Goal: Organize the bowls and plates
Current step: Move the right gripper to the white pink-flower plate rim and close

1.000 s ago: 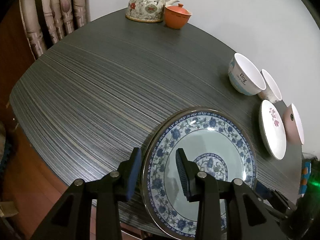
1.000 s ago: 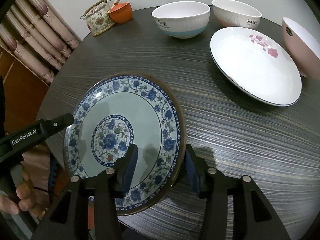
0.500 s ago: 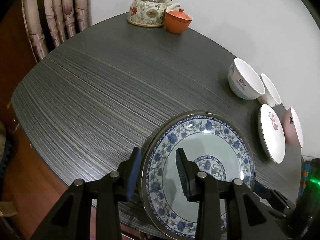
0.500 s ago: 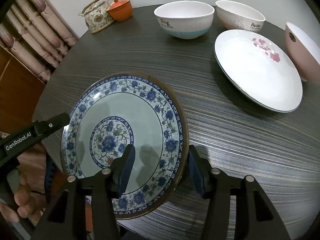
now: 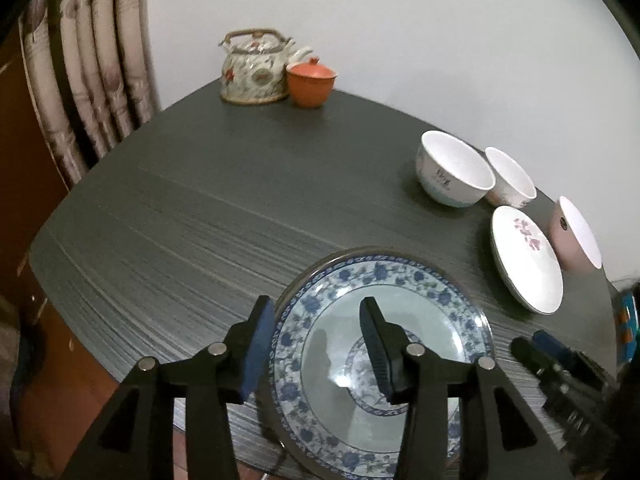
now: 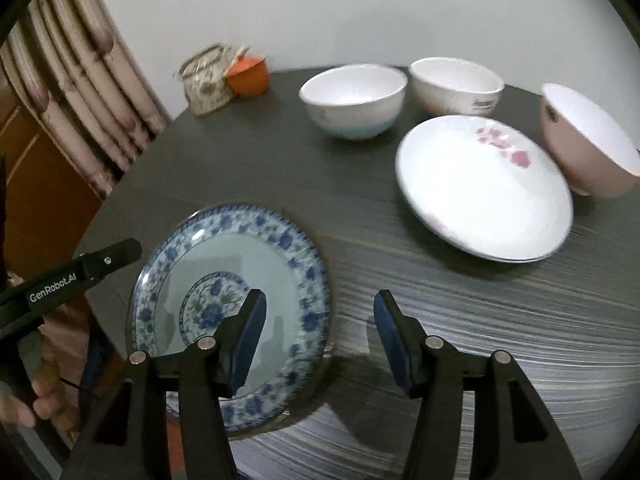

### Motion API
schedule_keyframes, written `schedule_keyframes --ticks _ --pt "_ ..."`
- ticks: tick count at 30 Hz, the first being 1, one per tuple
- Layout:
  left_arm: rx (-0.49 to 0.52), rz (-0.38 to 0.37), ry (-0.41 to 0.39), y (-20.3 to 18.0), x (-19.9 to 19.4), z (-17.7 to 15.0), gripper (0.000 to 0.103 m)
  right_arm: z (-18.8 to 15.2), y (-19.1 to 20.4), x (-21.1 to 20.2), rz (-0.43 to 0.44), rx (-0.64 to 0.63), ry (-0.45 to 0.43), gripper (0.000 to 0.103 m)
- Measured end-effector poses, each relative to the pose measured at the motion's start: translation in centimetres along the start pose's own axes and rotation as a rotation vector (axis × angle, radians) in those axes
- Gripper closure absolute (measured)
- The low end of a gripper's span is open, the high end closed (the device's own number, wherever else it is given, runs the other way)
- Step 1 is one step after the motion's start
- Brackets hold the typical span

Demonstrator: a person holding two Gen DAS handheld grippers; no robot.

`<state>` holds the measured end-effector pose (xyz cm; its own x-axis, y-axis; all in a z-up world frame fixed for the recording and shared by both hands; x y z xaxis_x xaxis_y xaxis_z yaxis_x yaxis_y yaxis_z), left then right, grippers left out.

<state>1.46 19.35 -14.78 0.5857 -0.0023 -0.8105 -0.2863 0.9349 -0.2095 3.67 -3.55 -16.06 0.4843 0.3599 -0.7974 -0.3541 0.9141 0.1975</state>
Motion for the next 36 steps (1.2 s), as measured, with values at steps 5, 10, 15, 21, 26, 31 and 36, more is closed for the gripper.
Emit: schedule_keyframes --ticks 5,10,15,21,26,31,36 --pt "0.031 -0.019 -0.025 -0.9 -0.5 -0.1 0.057 -0.1 -4.1 -1.6 -0.036 0.073 -0.051 0.049" --pt "0.046 -0.038 -0.033 -1.2 -0.5 -0.2 0.048 -0.2 -8.4 -2.7 -0.08 0.143 -0.083 0.049" --pt "0.092 -0.058 0.0 -2.3 0.3 -0.4 0.048 -0.4 -12.9 -2.9 -0.111 0.217 -0.085 0.049" --pt "0.111 -0.144 -0.009 -4.0 -0.2 0.1 0.042 0.3 -15.4 -2.9 -0.14 0.224 -0.117 0.049" --pt "0.075 -0.264 0.052 -7.5 0.5 1.8 0.04 1.1 -16.9 -2.3 -0.141 0.232 -0.109 0.049" --pt "0.099 -0.288 0.085 -12.0 2.7 3.4 0.039 1.7 -18.4 -1.3 -0.132 0.251 -0.077 0.051" --pt "0.049 -0.32 0.18 -14.8 6.5 3.7 0.039 2.3 -19.5 -0.6 -0.121 0.262 -0.066 0.058"
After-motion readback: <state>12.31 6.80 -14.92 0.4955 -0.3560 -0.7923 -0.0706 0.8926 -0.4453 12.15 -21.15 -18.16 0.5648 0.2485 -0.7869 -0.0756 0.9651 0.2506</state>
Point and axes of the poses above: each gripper's, at about its wrist camera, not at the fingertips, and x roughly the way its jaws point, y to its left, z to its top, the point moved 1 cm from there along x, roughly the way its jaws point, and after that the axes turned 5 degrees about -x, right-handed, at the moved point
